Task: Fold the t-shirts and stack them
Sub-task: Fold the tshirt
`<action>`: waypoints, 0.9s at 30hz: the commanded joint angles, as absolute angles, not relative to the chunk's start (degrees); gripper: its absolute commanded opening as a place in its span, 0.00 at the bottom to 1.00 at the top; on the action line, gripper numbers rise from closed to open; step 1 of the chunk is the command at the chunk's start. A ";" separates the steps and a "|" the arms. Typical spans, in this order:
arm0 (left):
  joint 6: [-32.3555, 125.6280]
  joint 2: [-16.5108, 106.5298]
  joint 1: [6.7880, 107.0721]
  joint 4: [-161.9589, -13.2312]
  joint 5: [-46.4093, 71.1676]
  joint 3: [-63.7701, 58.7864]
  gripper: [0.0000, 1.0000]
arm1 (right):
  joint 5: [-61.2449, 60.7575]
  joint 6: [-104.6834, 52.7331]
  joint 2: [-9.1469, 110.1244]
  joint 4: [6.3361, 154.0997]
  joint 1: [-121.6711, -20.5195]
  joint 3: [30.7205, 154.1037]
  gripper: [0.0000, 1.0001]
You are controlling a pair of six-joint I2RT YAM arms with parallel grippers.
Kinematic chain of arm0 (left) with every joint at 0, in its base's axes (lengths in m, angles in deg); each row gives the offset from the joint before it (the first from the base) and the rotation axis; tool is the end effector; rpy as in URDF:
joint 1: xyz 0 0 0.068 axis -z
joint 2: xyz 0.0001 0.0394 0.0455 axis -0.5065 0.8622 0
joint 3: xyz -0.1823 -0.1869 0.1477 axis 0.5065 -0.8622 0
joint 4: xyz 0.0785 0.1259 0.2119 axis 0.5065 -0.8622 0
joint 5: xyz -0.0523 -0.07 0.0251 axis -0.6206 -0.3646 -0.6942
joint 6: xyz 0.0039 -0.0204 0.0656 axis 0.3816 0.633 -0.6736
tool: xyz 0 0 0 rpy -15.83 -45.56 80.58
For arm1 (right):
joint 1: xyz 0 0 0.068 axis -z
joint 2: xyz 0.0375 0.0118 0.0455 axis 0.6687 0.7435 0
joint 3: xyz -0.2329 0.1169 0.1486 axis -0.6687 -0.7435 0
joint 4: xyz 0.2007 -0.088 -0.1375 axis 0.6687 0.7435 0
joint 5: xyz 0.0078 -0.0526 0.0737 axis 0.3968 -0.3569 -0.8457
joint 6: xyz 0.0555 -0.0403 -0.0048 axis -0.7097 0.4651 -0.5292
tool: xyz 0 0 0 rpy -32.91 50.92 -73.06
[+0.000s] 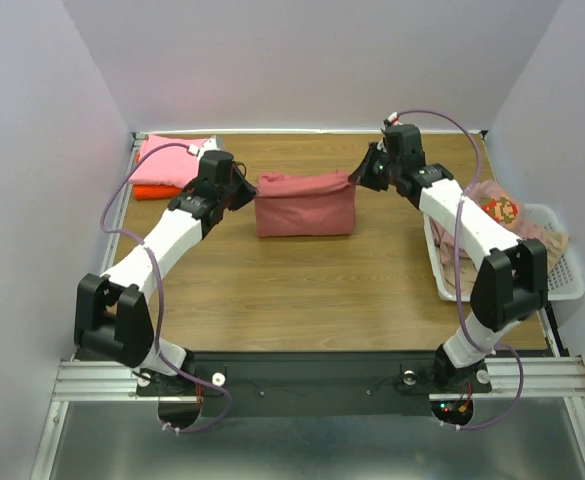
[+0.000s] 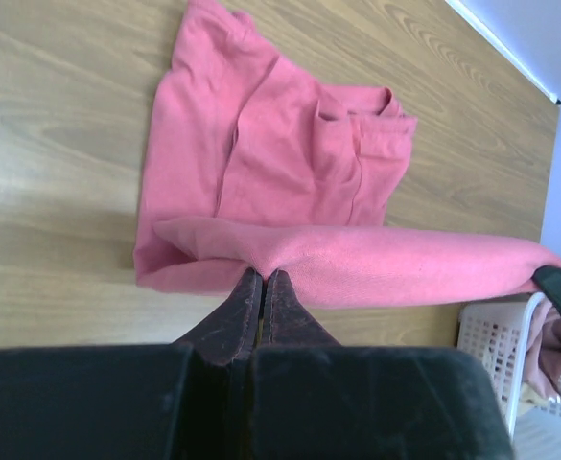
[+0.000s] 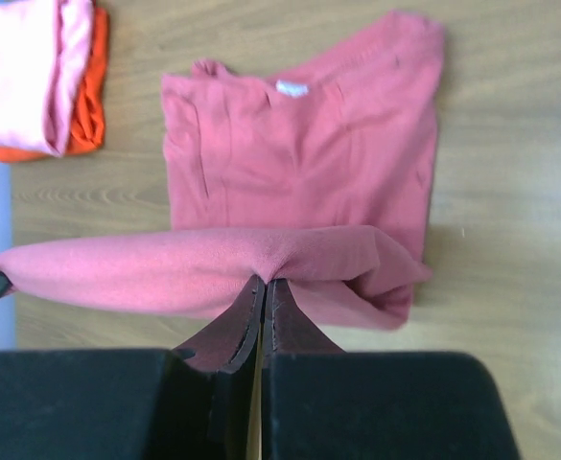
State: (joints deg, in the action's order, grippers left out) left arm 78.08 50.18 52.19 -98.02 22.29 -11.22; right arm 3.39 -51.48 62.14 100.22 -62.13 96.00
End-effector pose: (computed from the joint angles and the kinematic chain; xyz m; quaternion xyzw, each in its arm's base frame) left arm 0.3147 -0.1238 0.3319 -0.1635 0.8295 -0.2757 0.4573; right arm 0.3652 0.1381 0.3343 0.0772 0.8796 0.2347 0.4064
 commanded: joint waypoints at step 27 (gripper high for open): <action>68.29 88.69 43.70 -100.07 12.13 26.40 0.41 | -15.54 -46.24 98.52 98.43 -50.76 130.06 0.64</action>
